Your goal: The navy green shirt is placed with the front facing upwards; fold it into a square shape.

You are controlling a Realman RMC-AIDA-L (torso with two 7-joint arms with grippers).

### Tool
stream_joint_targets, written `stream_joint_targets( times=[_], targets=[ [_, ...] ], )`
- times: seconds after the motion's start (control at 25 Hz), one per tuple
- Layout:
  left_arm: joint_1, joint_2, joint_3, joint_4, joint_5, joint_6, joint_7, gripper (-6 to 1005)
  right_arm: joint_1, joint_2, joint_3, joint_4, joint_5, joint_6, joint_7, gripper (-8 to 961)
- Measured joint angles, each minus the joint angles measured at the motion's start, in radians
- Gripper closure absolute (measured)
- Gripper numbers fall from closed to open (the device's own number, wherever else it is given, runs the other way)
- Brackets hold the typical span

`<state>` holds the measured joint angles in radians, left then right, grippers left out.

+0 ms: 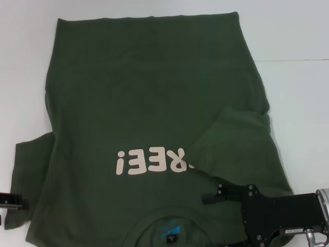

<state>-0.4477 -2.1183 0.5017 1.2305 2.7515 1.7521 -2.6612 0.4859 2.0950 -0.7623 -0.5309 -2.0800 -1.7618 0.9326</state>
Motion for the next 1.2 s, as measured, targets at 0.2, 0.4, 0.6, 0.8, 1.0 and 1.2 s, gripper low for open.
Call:
stream_joint_targets(
  times=[0.2,0.4,0.6,0.8,1.0,1.2],
  targets=[
    [0.0,0.003,0.012,-0.011,0.002,-0.011,0.001,215,0.002,0.0,0.0,0.0,0.009,0.002,0.0,38],
    [0.0,0.002,0.014,-0.014,0.003,-0.018,0.004,220,0.002,0.0,0.0,-0.001,0.013,0.002,0.0,39],
    [0.0,0.002,0.021,-0.016,0.004,-0.02,0.001,225,0.002,0.0,0.0,-0.001,0.014,0.006,0.0,39],
    [0.0,0.002,0.023,-0.043,0.004,-0.035,0.005,229,0.005,0.0,-0.001,0.0,0.014,0.009,0.001,39],
    [-0.003,0.004,0.023,-0.051,0.009,-0.048,0.008,234,0.009,0.0,-0.001,0.0,0.014,0.01,0.005,39],
    [-0.009,0.005,0.025,-0.051,0.024,-0.055,0.009,239,0.014,0.0,0.0,0.0,0.014,0.016,0.008,39]
  ],
)
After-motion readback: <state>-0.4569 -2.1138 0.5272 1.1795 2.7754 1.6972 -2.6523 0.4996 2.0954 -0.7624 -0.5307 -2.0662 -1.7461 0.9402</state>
